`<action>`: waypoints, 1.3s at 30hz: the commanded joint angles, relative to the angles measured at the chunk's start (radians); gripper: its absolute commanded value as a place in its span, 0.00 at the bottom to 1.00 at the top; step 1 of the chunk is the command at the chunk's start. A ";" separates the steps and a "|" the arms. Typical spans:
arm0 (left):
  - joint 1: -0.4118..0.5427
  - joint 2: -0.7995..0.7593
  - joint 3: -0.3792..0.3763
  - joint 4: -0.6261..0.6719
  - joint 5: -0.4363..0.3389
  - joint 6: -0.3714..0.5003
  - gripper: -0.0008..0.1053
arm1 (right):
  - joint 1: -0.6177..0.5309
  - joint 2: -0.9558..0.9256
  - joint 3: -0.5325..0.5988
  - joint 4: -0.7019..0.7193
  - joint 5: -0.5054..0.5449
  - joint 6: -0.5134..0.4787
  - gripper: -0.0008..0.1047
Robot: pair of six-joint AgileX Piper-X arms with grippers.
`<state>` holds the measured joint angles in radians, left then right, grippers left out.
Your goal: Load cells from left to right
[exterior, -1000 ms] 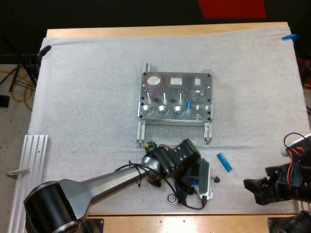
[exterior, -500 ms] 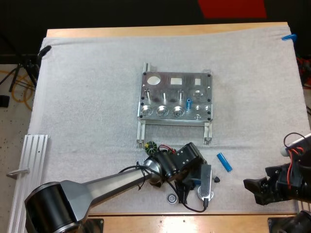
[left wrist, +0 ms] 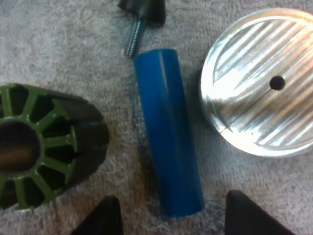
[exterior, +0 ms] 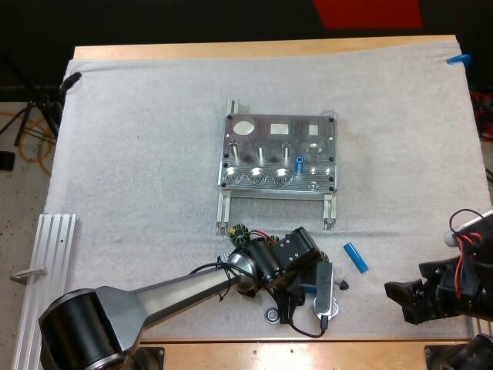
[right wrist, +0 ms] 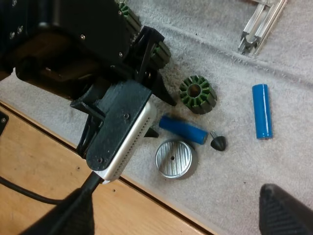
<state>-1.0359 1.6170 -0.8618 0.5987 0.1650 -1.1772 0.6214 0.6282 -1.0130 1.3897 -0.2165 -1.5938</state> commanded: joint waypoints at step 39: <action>0.095 -0.154 -0.186 0.209 -0.041 -0.030 0.01 | 0.000 0.095 -0.117 -0.094 0.155 0.102 0.65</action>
<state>-0.9473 1.4881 -1.0399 0.7957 0.1404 -1.2018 0.6214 0.7092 -1.1202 1.3006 -0.0659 -1.4879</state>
